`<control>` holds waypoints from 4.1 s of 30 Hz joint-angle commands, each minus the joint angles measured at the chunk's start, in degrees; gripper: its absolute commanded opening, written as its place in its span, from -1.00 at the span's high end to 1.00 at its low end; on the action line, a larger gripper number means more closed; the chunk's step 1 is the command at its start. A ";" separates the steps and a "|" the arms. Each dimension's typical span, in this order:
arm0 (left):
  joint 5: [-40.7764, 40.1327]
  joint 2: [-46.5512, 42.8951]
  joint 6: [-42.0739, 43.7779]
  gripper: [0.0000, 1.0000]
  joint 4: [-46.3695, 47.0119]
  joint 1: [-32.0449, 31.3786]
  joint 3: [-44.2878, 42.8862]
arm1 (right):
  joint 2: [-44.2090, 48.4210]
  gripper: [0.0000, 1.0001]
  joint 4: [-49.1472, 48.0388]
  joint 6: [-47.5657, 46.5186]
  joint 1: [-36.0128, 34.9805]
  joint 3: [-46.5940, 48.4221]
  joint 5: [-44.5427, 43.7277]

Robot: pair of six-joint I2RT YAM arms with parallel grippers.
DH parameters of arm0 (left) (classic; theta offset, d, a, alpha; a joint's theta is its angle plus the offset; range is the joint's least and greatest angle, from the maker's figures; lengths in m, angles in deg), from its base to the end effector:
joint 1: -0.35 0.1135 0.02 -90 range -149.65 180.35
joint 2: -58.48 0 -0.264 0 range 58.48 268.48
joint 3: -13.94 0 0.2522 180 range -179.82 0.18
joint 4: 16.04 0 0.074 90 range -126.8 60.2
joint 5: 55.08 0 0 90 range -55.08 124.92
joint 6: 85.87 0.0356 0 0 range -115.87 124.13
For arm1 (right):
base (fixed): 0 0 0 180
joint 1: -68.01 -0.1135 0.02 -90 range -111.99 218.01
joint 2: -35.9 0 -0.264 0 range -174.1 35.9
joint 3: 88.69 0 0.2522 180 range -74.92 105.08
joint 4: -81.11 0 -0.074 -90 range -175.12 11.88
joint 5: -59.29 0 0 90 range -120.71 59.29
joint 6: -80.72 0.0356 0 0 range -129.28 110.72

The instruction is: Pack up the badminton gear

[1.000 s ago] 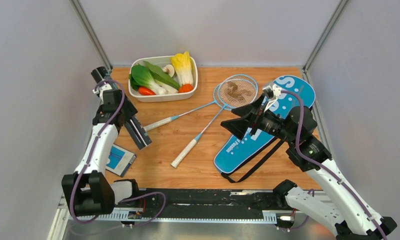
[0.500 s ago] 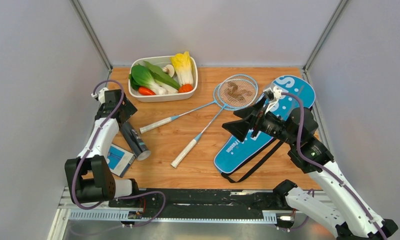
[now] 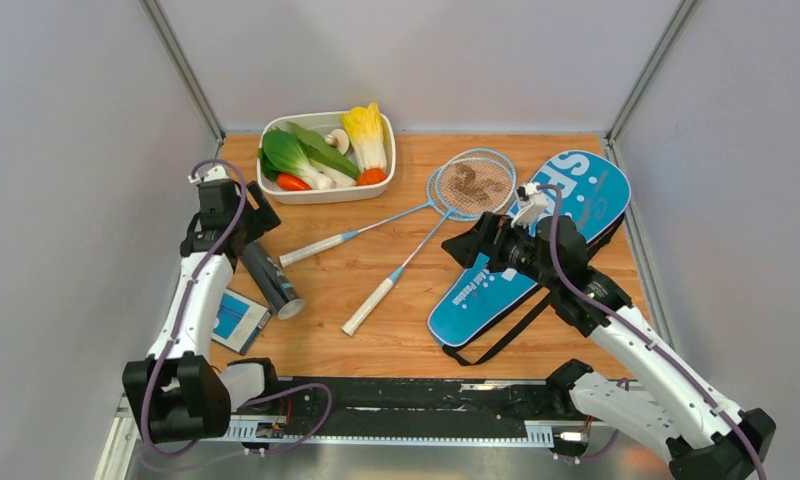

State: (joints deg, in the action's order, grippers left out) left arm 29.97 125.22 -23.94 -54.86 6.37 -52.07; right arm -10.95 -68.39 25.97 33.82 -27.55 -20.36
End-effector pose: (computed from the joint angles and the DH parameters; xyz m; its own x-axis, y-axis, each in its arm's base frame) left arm 0.2506 0.0295 0.2831 -0.4785 -0.5219 -0.7062 -0.4485 0.8367 -0.3143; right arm 0.1524 0.1112 0.3379 -0.5900 0.2856 -0.7552 -0.4347 0.6759 0.5952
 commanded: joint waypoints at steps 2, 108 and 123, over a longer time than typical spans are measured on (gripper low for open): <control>6.60 -3.43 6.21 -0.74 -4.81 -9.27 -1.27 | -1.84 -1.00 1.71 5.43 0.01 -2.23 -6.41; 17.13 -4.30 -15.69 1.00 49.53 -54.40 27.29 | -32.16 0.73 -57.89 34.25 -1.40 -21.83 8.86; 12.39 -8.65 -1.24 -0.41 22.86 -54.92 15.06 | -2.68 1.00 -17.38 12.59 10.86 -13.65 8.38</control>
State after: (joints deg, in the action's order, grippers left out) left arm 44.20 117.06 -31.68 -23.12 -47.88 -31.80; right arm -23.00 -97.42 48.39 42.47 -46.04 -10.68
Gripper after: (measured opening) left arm 0.691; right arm 0.276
